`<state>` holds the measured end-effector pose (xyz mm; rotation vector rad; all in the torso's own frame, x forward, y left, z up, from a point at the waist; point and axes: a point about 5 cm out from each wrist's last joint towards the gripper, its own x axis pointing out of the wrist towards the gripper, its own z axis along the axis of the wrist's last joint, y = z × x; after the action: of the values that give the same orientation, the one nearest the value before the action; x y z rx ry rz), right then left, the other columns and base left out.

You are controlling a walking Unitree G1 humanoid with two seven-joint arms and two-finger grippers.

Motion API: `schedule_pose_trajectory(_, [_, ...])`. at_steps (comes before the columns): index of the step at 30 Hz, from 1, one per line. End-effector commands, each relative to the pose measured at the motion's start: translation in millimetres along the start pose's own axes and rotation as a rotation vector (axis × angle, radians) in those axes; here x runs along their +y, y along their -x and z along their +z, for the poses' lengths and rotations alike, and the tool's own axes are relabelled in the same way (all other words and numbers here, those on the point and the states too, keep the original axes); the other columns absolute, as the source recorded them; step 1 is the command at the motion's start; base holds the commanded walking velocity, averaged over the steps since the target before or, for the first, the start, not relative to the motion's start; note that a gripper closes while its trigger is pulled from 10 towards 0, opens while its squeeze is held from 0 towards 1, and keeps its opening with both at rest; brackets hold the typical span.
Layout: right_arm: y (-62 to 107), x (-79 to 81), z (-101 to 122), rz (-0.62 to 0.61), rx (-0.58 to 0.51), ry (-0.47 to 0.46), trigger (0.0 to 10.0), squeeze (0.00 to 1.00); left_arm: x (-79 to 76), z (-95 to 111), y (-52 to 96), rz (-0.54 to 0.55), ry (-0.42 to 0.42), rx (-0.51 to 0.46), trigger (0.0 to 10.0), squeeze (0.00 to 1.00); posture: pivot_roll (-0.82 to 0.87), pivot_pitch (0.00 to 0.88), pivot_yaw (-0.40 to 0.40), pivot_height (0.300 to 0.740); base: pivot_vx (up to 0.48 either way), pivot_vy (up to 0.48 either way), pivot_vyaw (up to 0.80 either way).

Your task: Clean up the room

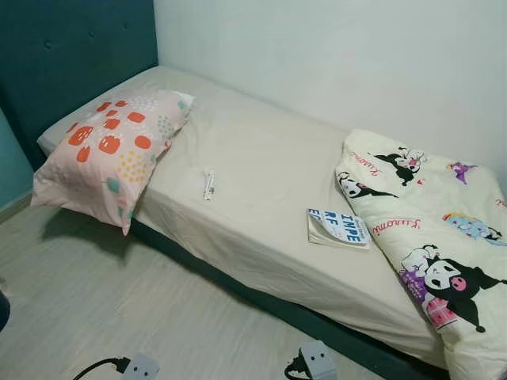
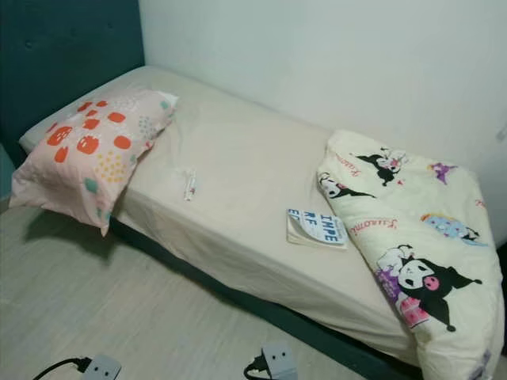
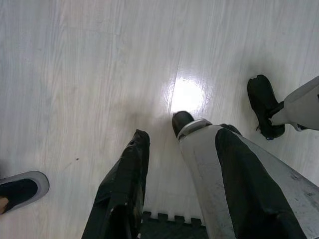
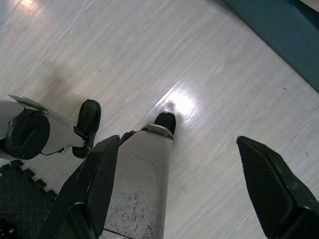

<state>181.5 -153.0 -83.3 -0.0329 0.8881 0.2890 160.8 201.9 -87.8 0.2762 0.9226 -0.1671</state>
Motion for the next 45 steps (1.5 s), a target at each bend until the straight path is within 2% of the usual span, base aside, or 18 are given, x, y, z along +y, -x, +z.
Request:
schedule_pose_trajectory(1, [1.4, -1.4, -5, -0.008, 0.020, -0.004, 10.0, 0.00, -2.8, -6, 1.0, 0.001, 0.010, 0.022, 10.0, 0.00, 0.04, 0.012, -0.053, 0.740, 0.000, 0.000, 0.00])
schedule_pose_trajectory(14, [-1.3, -5.5, 13, -0.028, -0.062, -0.047, 10.0, 0.00, 10.8, -2, 1.2, 0.082, 0.111, -0.002, 10.0, 0.00, 0.05, 0.017, -0.057, 0.740, 0.000, 0.000, 0.00])
schedule_pose_trajectory(18, [-3.2, -10.1, 34, -0.059, -0.156, -0.073, 10.0, 0.00, 22.9, 22, -0.6, 0.120, 0.118, -0.122, 10.0, 0.00, 0.06, 0.025, -0.060, 0.740, 0.000, 0.000, 0.00])
schedule_pose_trajectory(22, [-3.0, -12.9, 58, -0.074, -0.281, -0.096, 10.0, 0.00, 27.2, 58, -1.2, 0.129, 0.046, -0.293, 10.0, 0.00, 0.06, 0.032, -0.059, 0.740, 0.000, 0.000, 0.00])
schedule_pose_trajectory(23, [-2.4, -12.2, 67, -0.073, -0.334, -0.090, 10.0, 0.00, 23.3, 78, 0.3, 0.113, 0.040, -0.383, 10.0, 0.00, 0.06, 0.039, -0.055, 0.740, 0.000, 0.000, 0.00])
schedule_pose_trajectory(24, [-2.4, -12.2, 67, -0.073, -0.334, -0.090, 10.0, 0.00, 23.3, 78, 0.3, 0.113, 0.040, -0.383, 10.0, 0.00, 0.06, 0.039, -0.055, 0.740, 0.000, 0.000, 0.00])
schedule_pose_trajectory(25, [-1.6, -10.9, 76, -0.070, -0.380, -0.085, 10.0, 0.00, 19.3, 97, 3.9, 0.103, 0.036, -0.460, 10.0, 0.00, 0.06, 0.041, -0.052, 0.740, 0.000, 0.000, 0.00])
schedule_pose_trajectory(26, [-1.6, -10.9, 76, -0.070, -0.380, -0.085, 10.0, 0.00, 19.3, 97, 3.9, 0.103, 0.036, -0.460, 10.0, 0.00, 0.06, 0.041, -0.052, 0.740, 0.000, 0.000, 0.00])
schedule_pose_trajectory(27, [-0.7, -9.4, 84, -0.067, -0.426, -0.084, 10.0, 0.00, 15.1, 113, 9.2, 0.096, 0.040, -0.533, 10.0, 0.00, 0.05, 0.045, -0.048, 0.740, 0.000, 0.000, 0.00])
schedule_pose_trajectory(29, [-0.7, -9.4, 84, -0.067, -0.426, -0.084, 10.0, 0.00, 15.1, 113, 9.2, 0.096, 0.040, -0.533, 10.0, 0.00, 0.05, 0.045, -0.048, 0.740, 0.000, 0.000, 0.00])
schedule_pose_trajectory(31, [3.0, -5.4, 102, -0.063, -0.530, -0.102, 10.0, 0.00, 1.4, 144, 23.6, 0.083, 0.063, -0.658, 10.0, 0.00, 0.05, 0.049, -0.040, 0.740, 0.000, 0.000, 0.00])
schedule_pose_trajectory(35, [8.1, -1.6, 118, -0.066, -0.623, -0.121, 10.0, 0.00, -9.7, 165, 37.2, 0.078, 0.065, -0.753, 10.0, 0.00, 0.05, 0.053, -0.039, 0.740, 0.000, 0.000, 0.00])
schedule_pose_trajectory(37, [13.3, -2.6, 130, -0.101, -0.686, -0.127, 10.0, 0.00, -5.7, 179, 41.9, 0.123, 0.133, -0.780, 10.0, 0.00, 0.05, 0.057, -0.039, 0.740, 0.000, 0.000, 0.00])
schedule_pose_trajectory(40, [16.1, -5.7, 135, -0.131, -0.713, -0.137, 10.0, 0.00, -0.9, 183, 42.3, 0.146, 0.141, -0.783, 10.0, 0.00, 0.06, 0.059, -0.041, 0.740, 0.000, 0.000, 0.00])
schedule_pose_trajectory(41, [19.4, -10.4, 141, -0.172, -0.739, -0.149, 10.0, 0.00, 2.8, 188, 45.0, 0.156, 0.074, -0.808, 10.0, 0.00, 0.06, 0.058, -0.041, 0.740, 0.000, 0.000, 0.00])
schedule_pose_trajectory(42, [19.4, -10.4, 141, -0.172, -0.739, -0.149, 10.0, 0.00, 2.8, 188, 45.0, 0.156, 0.074, -0.808, 10.0, 0.00, 0.06, 0.058, -0.041, 0.740, 0.000, 0.000, 0.00])
schedule_pose_trajectory(43, [23.9, -16.4, 147, -0.222, -0.769, -0.151, 10.0, 0.00, 4.1, 190, 49.0, 0.143, -0.038, -0.845, 10.0, 0.00, 0.06, 0.061, -0.038, 0.740, 0.000, 0.000, 0.00])
schedule_pose_trajectory(45, [37.3, -25.2, 154, -0.309, -0.832, -0.131, 10.0, 0.00, 8.4, 187, 60.5, 0.089, -0.067, -0.866, 10.0, 0.00, 0.05, 0.060, -0.028, 0.740, 0.000, 0.000, 0.00])
